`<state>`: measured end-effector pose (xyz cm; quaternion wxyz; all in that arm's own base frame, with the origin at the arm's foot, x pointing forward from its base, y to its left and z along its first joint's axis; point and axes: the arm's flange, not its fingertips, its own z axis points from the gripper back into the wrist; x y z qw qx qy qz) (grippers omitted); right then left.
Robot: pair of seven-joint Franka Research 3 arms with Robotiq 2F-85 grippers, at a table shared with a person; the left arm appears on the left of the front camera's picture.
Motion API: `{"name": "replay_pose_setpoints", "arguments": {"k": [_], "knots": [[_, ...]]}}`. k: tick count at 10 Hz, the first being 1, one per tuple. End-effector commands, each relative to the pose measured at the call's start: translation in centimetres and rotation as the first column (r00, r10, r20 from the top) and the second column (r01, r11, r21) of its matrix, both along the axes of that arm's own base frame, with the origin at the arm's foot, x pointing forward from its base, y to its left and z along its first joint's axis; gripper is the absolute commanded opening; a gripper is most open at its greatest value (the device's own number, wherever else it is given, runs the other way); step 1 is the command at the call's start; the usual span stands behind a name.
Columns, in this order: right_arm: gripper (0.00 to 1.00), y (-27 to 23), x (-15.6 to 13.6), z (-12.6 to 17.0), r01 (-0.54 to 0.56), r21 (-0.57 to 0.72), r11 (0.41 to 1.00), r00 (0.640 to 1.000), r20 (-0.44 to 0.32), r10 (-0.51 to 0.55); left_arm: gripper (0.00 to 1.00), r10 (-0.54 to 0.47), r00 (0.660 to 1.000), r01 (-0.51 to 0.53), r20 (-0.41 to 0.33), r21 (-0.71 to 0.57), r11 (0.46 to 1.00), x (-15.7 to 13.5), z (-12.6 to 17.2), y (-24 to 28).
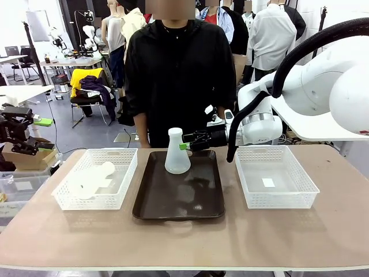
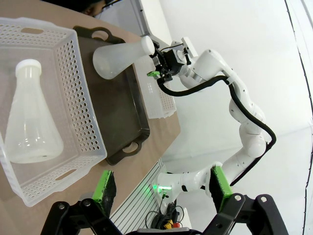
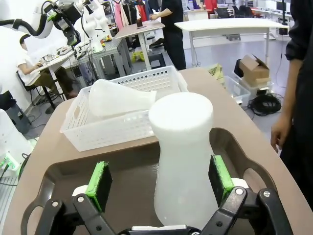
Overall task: Prepare the laboratory tools.
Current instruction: Place the picked Big flask upright in the Handle tray as instructed by the person, then pick up the Big flask that the person points to.
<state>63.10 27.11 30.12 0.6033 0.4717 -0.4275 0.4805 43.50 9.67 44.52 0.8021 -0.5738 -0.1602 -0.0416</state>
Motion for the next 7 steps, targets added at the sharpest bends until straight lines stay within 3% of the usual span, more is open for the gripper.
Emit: {"name": "replay_pose_setpoints", "arguments": {"k": [1,7], "knots": [[1.00,0.09,-0.05,-0.11,-0.006,0.012,1.000,1.000,0.014,0.006,1.00,-0.004,1.000,0.004,0.016,0.002,1.000,-0.09,0.05,0.07],[1.00,0.09,-0.05,-0.11,-0.006,0.012,1.000,1.000,0.014,0.006,1.00,-0.004,1.000,0.004,0.016,0.002,1.000,-0.09,0.05,0.07]]}}
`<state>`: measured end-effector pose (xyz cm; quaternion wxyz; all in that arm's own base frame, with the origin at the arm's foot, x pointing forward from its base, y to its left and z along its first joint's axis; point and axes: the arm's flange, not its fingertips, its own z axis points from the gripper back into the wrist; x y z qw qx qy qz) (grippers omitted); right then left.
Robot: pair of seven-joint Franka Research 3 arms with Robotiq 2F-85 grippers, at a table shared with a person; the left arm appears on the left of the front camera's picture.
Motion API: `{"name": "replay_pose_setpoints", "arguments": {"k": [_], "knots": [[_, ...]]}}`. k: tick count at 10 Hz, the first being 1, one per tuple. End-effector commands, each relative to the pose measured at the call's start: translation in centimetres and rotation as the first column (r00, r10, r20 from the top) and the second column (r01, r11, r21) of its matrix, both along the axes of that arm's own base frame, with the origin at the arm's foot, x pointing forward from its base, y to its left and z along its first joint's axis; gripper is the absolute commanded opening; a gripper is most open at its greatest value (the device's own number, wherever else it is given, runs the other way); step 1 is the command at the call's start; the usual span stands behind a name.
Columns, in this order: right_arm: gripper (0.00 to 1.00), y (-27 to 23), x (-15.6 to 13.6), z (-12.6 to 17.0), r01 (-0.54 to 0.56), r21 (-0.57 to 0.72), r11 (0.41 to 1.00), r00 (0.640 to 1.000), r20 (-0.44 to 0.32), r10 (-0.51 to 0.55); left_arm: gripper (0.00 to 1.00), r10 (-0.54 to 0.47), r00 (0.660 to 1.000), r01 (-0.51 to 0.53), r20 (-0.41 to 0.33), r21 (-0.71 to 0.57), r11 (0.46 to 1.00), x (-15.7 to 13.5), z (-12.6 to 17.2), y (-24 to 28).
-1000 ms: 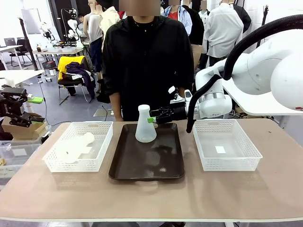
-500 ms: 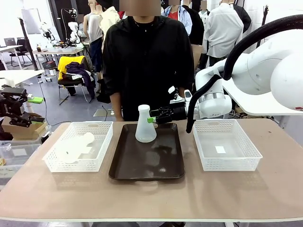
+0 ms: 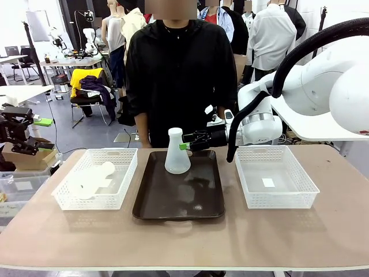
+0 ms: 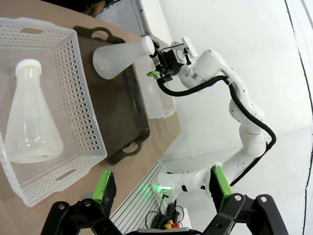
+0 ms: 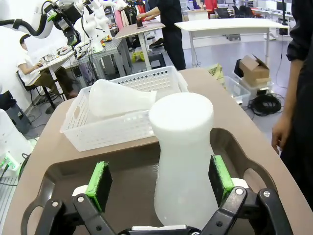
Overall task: Prepare the laboratory tools.
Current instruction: Pick up the Big flask that the person points to.
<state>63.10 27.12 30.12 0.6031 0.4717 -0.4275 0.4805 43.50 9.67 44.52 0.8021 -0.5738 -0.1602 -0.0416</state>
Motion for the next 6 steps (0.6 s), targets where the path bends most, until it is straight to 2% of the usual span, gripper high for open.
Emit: {"name": "replay_pose_setpoints", "arguments": {"k": [1,6], "knots": [[1.00,0.09,-0.05,-0.11,-0.006,0.012,1.000,1.000,0.013,0.006,1.00,-0.004,1.000,0.004,0.016,0.002,1.000,-0.09,0.05,0.07],[1.00,0.09,-0.05,-0.11,-0.006,0.012,1.000,1.000,0.013,0.006,1.00,-0.004,1.000,0.004,0.016,0.002,1.000,-0.09,0.05,0.07]]}}
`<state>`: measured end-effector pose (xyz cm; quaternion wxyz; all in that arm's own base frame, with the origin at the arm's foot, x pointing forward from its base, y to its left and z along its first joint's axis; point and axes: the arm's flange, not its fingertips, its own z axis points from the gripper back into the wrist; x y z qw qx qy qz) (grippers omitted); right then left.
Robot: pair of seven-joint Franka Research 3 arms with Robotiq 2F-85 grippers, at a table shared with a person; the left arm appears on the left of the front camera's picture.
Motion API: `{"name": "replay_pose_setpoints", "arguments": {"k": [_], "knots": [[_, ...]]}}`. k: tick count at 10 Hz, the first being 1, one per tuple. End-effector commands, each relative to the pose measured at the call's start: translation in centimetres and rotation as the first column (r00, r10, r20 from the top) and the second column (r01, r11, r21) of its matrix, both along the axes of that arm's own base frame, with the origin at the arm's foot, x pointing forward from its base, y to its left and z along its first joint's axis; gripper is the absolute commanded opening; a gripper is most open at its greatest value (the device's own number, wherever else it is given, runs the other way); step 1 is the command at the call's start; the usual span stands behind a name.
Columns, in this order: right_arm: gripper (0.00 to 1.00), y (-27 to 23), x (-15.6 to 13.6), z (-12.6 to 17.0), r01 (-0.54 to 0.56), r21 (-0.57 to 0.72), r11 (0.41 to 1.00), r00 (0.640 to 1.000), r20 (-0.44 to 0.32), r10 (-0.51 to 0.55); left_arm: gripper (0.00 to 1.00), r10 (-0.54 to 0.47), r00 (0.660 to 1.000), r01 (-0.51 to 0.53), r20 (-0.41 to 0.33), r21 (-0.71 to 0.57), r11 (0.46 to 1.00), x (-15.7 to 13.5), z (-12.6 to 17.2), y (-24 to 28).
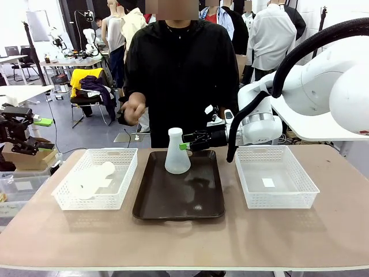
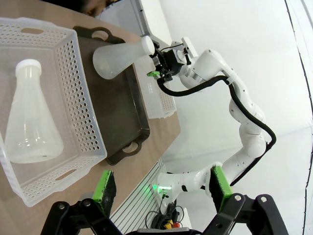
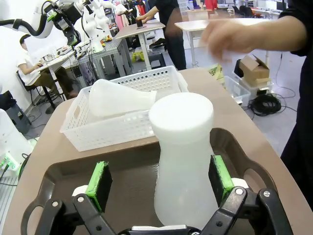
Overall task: Prepare the laboratory tools.
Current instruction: Pick up the Big flask that the person points to.
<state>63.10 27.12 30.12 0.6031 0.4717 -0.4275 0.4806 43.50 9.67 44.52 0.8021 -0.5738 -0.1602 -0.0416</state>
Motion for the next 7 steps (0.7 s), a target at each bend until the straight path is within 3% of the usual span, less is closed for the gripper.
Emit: {"name": "replay_pose_setpoints", "arguments": {"k": [1,3,7], "knots": [[1.00,0.0,0.0,0.0,0.000,0.000,1.000,1.000,0.000,0.000,1.00,-0.004,1.000,0.004,0.016,0.002,1.000,-0.1,0.1,0.1],[1.00,-4.2,-1.6,3.1,0.103,-0.124,0.987,0.994,0.048,-0.098,1.00,-0.004,1.000,0.004,0.016,0.002,1.000,-0.1,0.1,0.1],[1.00,-11.1,-4.2,7.7,0.268,-0.247,0.931,0.962,0.113,-0.247,1.00,-0.004,1.000,0.004,0.016,0.002,1.000,-0.1,0.1,0.1]]}}
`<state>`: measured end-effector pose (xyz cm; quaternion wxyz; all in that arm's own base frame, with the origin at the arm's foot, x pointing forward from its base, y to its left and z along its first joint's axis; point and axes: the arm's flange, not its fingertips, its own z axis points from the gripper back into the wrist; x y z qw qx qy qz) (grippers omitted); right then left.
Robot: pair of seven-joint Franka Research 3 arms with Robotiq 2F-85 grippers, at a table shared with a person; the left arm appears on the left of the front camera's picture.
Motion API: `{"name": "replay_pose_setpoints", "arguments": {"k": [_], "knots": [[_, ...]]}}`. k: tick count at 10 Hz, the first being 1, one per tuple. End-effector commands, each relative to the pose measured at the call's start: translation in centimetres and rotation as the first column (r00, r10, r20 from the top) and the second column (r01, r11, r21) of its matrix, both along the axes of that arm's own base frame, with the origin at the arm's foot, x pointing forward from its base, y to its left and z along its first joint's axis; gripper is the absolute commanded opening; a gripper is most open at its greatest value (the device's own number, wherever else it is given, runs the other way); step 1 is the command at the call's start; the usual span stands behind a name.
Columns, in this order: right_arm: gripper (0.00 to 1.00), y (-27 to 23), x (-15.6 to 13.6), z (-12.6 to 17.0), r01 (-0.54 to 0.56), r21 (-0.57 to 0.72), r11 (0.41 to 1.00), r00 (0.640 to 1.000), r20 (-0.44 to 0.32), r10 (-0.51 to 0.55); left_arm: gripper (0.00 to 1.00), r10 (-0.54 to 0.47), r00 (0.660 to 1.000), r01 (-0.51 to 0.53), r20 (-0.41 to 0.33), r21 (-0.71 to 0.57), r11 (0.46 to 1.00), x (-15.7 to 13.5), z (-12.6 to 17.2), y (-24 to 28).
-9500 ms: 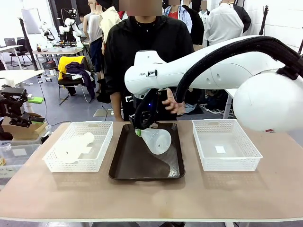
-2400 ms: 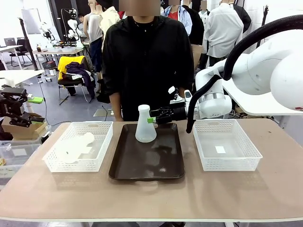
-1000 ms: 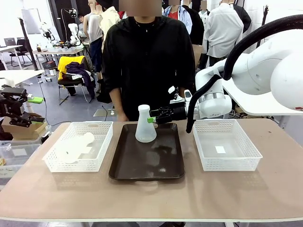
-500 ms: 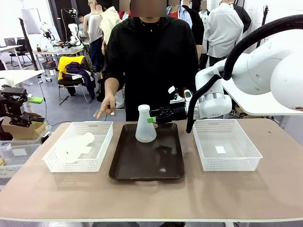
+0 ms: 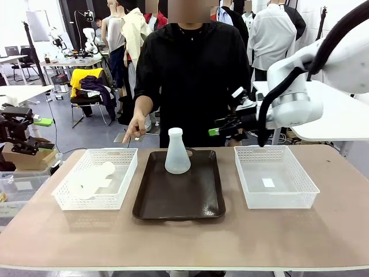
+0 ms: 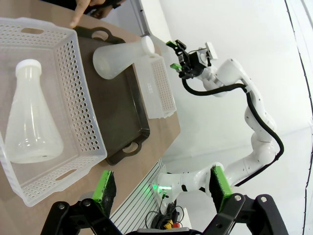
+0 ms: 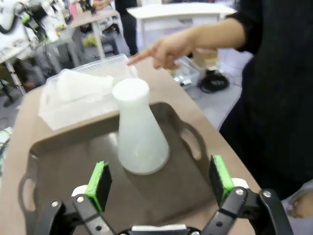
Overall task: Prepare the laboratory tools.
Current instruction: Pick up the Big flask that the person points to.
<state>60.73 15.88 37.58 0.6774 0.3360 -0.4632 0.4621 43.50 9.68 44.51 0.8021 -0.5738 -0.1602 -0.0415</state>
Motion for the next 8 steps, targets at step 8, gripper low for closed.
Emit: {"name": "replay_pose_setpoints", "arguments": {"k": [8], "knots": [[1.00,-8.4,-7.8,1.6,0.263,-0.021,0.965,0.963,0.061,-0.262,1.00,-0.004,1.000,0.004,0.016,0.002,1.000,-0.1,0.1,0.1]]}}
